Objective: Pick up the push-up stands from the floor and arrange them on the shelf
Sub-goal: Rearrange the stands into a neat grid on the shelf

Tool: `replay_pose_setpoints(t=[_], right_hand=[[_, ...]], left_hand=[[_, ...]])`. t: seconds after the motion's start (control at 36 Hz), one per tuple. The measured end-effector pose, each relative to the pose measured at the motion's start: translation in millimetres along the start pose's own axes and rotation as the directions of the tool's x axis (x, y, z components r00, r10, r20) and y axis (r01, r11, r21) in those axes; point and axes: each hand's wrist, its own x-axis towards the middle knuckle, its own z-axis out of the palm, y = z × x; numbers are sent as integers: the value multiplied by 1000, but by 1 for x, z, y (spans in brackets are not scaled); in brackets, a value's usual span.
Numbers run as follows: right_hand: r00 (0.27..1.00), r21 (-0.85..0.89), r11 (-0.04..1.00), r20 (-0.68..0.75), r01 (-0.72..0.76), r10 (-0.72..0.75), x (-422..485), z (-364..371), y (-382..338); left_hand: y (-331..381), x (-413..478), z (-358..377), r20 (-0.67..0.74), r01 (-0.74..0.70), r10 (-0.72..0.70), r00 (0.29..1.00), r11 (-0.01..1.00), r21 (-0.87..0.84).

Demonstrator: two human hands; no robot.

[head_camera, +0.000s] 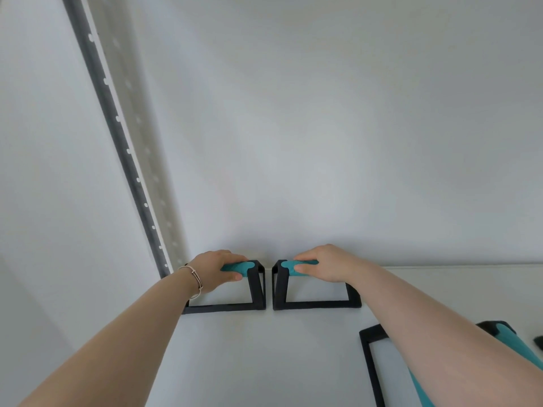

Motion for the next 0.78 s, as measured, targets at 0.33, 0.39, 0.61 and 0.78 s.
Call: replay_pose_setpoints(t=[0.33, 0.39, 0.61, 0.78], right_hand=[[1000, 2, 1000, -10, 4, -4, 5, 1, 7], [1000, -4, 1000, -18, -1, 1, 4, 1, 7], [1000, -31, 1000, -12, 0, 0, 4, 2, 6], [1000, -50, 999, -9, -8, 7, 3, 2, 5]], left_hand=[[1, 2, -1, 3, 4, -4, 1000, 1000, 0], [1, 2, -1, 7, 2, -2, 1000, 1000, 0], [1, 0, -3, 16, -9, 9, 1000, 1000, 13], [3, 0, -2, 14, -7, 7, 1000, 1000, 20]])
